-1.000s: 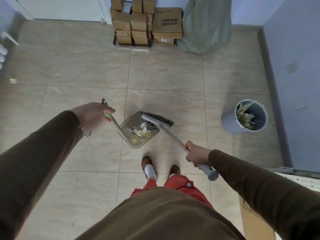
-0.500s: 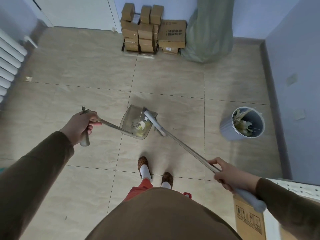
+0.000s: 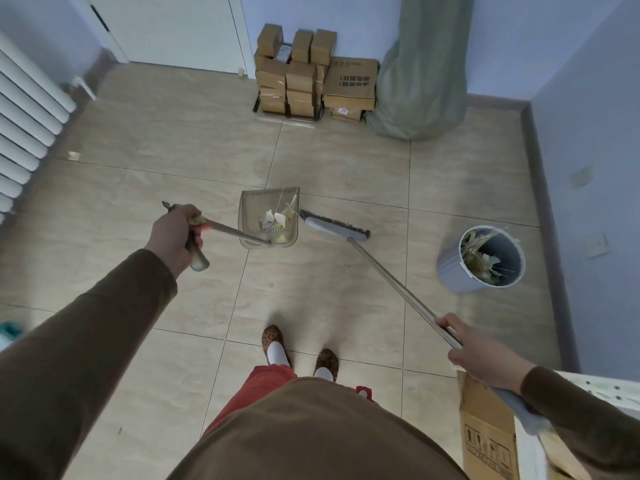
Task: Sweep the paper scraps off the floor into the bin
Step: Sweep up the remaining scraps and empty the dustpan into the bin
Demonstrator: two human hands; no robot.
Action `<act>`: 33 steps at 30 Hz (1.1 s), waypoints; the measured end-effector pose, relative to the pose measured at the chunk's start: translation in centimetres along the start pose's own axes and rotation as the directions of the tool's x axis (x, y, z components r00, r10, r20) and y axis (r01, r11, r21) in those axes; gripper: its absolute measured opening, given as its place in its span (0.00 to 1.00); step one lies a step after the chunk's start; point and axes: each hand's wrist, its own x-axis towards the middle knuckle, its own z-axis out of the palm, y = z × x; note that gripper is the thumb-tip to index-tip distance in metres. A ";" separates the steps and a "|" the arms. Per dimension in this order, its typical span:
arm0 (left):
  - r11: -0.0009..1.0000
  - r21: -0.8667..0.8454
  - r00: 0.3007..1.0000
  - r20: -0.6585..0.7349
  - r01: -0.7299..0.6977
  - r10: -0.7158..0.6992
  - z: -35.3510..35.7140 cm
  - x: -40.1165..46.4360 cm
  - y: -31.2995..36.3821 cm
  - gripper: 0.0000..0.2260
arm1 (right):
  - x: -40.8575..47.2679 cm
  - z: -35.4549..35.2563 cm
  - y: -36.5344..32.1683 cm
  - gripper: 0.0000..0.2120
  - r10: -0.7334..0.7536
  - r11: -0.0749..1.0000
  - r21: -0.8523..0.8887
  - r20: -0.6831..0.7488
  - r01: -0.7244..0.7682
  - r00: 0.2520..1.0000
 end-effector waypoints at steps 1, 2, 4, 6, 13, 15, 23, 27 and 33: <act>1.000 -0.027 1.000 0.000 -0.003 0.003 -0.1 0.1 0.0 0.08 | 0.0 -0.1 0.3 0.21 -0.008 0.998 -0.061 -0.019 0.007 1.000; 0.999 -0.049 1.000 0.000 -0.003 0.003 -0.3 0.2 0.0 0.07 | -0.1 -0.1 0.5 0.21 -0.009 0.994 -0.109 -0.032 0.005 0.999; 0.998 -0.066 1.000 0.003 -0.001 0.001 -0.9 0.5 0.3 0.06 | 0.1 -0.3 0.8 0.21 0.004 0.994 -0.107 -0.025 -0.006 1.000; 0.998 -0.055 1.000 0.005 -0.012 0.012 -1.6 1.1 0.7 0.06 | 0.4 -1.0 0.5 0.21 0.042 0.995 0.095 0.020 -0.043 0.999; 0.984 0.158 0.997 0.012 -0.080 0.079 -3.7 2.3 2.3 0.05 | 2.0 0.3 -2.1 0.21 0.083 0.941 0.318 0.113 -0.115 0.990; 0.969 0.237 0.998 0.012 -0.063 0.062 -4.4 2.4 2.8 0.02 | 2.3 0.9 -2.8 0.21 0.090 0.899 0.418 0.115 -0.131 0.989; 0.945 0.321 0.996 0.073 -0.066 0.044 -8.6 3.6 3.1 0.02 | 1.9 1.4 -4.3 0.21 0.134 0.830 0.519 0.169 -0.204 0.976; 0.921 0.384 0.995 0.098 -0.059 0.023 -10.7 3.9 2.7 0.05 | 1.5 2.4 -5.3 0.21 0.134 0.832 0.517 0.169 -0.204 0.976; 0.743 0.636 0.955 0.298 -0.211 0.016 -13.5 3.5 3.2 0.10 | 5.9 3.7 -10.6 0.20 0.159 0.825 0.539 0.062 -0.167 0.985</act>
